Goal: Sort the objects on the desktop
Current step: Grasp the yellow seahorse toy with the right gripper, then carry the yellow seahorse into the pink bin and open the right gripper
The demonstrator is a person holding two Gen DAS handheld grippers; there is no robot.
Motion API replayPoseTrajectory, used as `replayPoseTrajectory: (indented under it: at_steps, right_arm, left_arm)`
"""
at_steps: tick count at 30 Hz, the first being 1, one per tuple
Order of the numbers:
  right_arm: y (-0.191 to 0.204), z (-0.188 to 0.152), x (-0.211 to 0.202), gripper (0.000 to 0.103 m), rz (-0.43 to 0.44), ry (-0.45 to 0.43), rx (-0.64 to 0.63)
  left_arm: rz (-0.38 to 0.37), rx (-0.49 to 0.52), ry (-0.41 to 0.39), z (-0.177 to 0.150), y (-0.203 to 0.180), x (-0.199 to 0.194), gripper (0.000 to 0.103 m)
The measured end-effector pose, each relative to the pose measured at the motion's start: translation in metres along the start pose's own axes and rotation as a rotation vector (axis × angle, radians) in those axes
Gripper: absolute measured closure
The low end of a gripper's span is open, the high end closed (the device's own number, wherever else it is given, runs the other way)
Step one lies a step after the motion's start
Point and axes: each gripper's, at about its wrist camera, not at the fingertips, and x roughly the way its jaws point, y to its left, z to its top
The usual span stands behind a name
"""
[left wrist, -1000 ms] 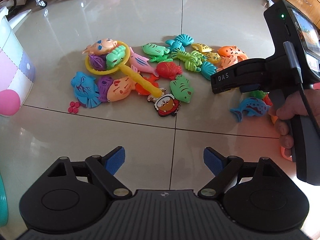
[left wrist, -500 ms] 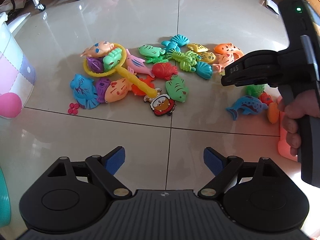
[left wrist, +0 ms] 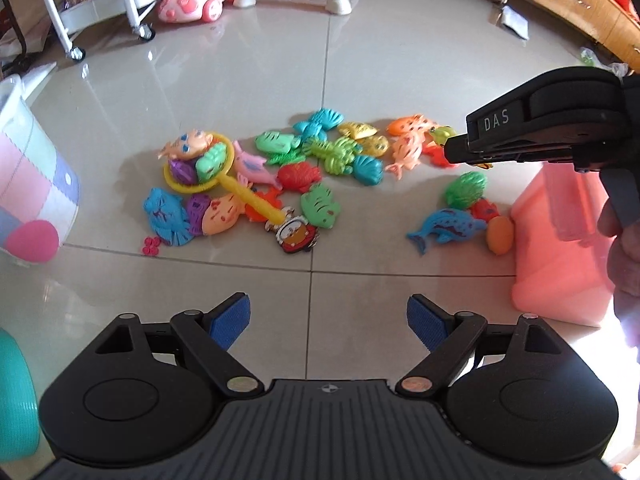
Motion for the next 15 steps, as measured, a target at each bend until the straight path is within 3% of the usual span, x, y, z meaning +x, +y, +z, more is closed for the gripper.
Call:
replayPoseTrajectory:
  at_steps: [7,15]
  right_arm:
    - [-0.011,0.007,-0.084,0.095,-0.011,-0.099,0.024]
    - [-0.070,-0.018,-0.194,0.095,-0.110,-0.178,0.116]
  left_arm:
    - [-0.024,0.075,-0.063,0.005,-0.033,-0.047,0.015]
    - [-0.084,0.226,-0.125,-0.010,-0.096,-0.098,0.015]
